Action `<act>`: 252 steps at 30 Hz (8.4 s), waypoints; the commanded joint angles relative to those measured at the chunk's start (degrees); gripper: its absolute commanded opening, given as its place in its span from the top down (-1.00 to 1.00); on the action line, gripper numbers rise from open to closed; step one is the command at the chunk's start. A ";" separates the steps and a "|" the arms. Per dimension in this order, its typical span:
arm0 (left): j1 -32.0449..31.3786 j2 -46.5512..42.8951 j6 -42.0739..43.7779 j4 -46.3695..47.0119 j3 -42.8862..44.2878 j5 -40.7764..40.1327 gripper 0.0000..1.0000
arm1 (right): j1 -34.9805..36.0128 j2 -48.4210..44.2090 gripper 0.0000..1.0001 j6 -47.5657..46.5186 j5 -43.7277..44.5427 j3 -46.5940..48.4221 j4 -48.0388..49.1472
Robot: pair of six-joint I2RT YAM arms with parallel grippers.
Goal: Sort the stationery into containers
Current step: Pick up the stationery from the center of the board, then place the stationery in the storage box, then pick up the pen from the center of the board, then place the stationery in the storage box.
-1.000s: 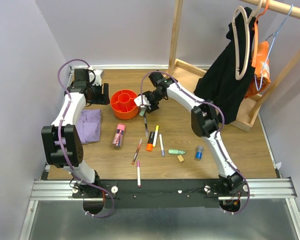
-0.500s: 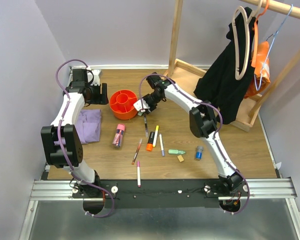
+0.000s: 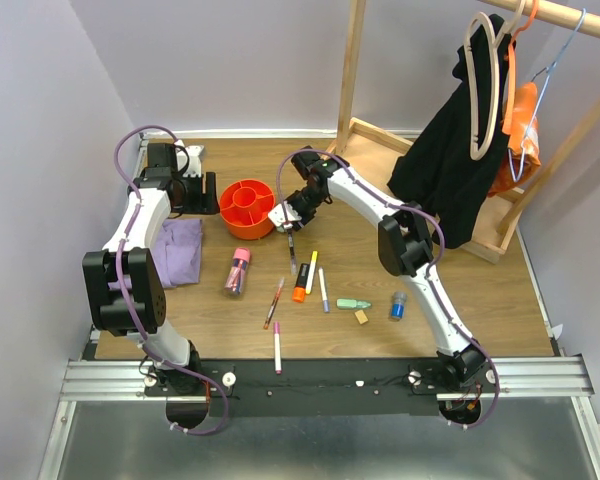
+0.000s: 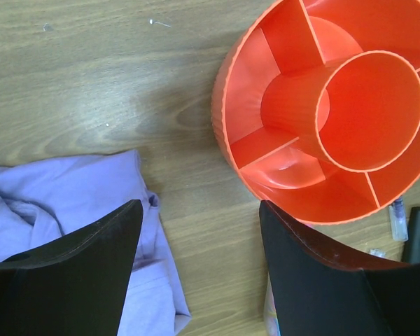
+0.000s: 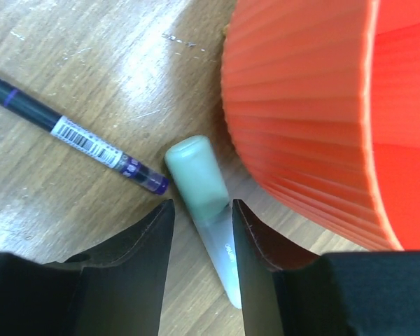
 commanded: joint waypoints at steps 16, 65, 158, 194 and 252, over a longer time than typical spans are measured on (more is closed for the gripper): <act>0.36 -1.54 -1.36 1.40 -0.24 3.43 -0.55 | 0.75 3.23 0.08 7.95 12.30 -9.21 -10.12; -0.34 -7.96 -3.82 3.68 -1.47 4.39 -0.55 | -3.82 -20.13 0.99 53.71 -5.71 -10.69 5.24; 1.59 -11.46 -5.93 9.40 -7.62 2.63 -0.61 | -3.47 -32.46 -0.01 56.84 -8.45 -35.59 21.18; 1.59 -22.46 -4.61 12.65 -21.42 5.18 -0.62 | 18.15 -21.38 -0.02 -4.19 11.25 -29.78 -9.75; 3.97 -4.27 1.09 -0.88 5.29 5.19 -0.61 | -8.04 -15.58 0.99 121.74 -16.45 -14.92 89.63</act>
